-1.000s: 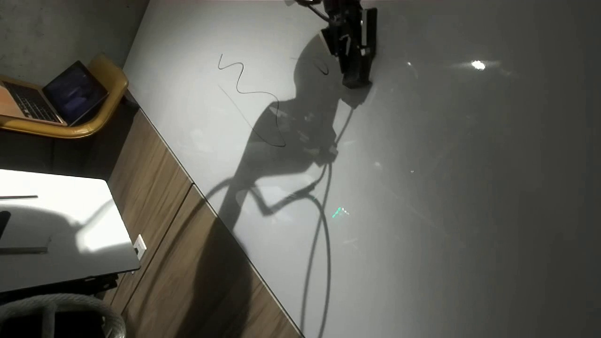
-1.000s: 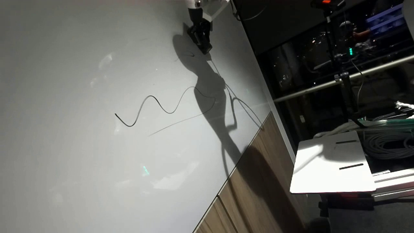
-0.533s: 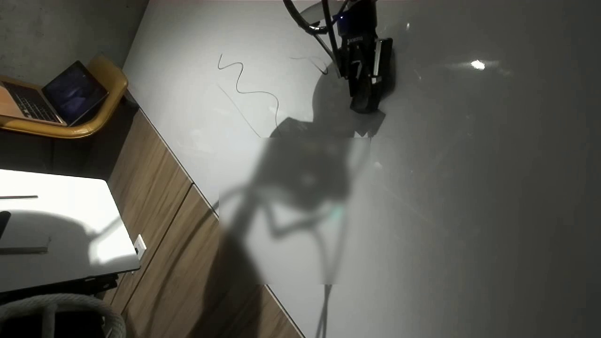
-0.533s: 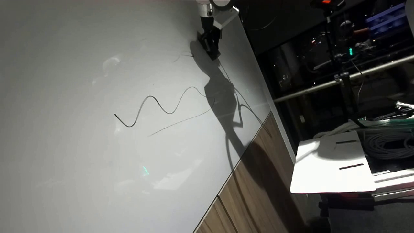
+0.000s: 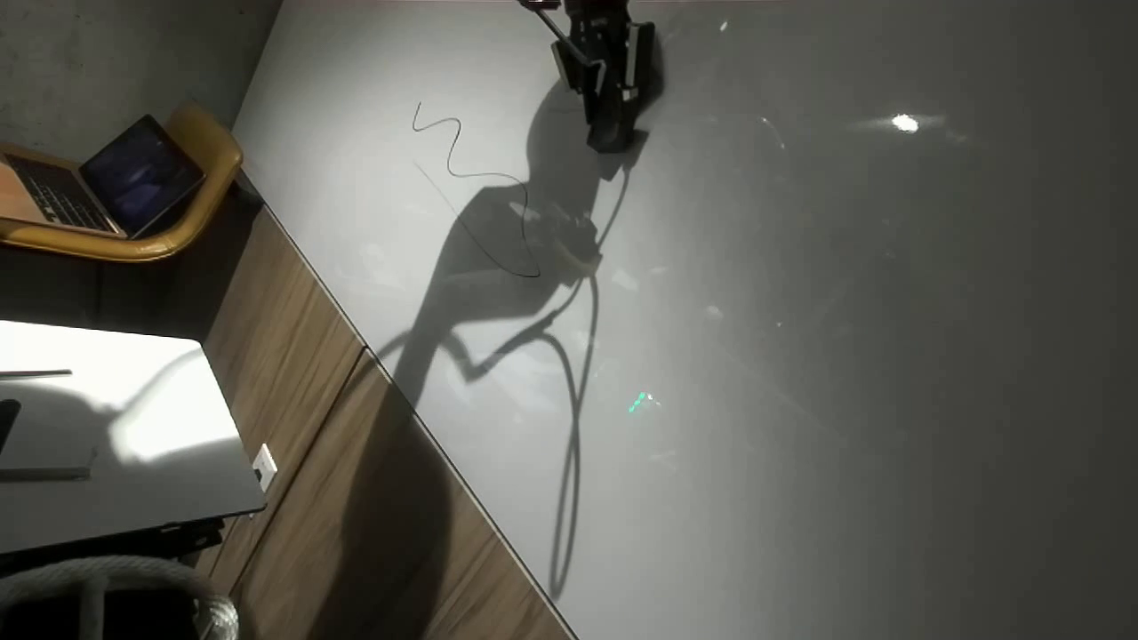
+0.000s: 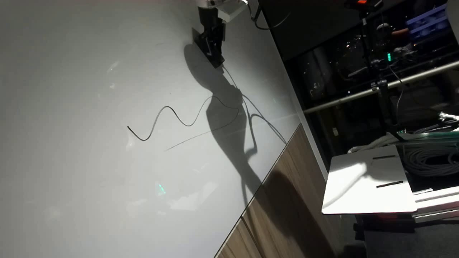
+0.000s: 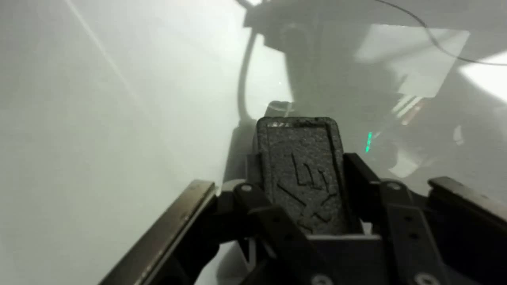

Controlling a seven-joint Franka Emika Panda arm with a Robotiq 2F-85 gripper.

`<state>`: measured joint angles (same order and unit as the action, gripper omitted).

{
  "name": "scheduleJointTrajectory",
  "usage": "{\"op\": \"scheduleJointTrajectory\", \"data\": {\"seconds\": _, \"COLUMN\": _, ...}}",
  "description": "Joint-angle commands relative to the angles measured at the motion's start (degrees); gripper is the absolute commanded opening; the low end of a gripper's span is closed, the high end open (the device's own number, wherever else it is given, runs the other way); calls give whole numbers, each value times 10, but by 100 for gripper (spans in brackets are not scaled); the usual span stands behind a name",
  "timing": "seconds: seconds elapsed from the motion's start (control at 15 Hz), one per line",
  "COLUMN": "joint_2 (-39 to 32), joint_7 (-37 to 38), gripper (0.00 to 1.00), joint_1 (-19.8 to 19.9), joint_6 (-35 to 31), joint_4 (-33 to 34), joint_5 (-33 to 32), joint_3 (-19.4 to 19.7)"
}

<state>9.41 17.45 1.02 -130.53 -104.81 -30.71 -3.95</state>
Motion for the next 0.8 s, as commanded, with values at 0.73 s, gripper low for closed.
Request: {"op": "scheduleJointTrajectory", "data": {"seconds": 0.73, "joint_2": -183, "joint_7": -61, "gripper": 29, "joint_1": -140, "joint_6": 134, "joint_4": 247, "joint_5": -58, "joint_3": -104}}
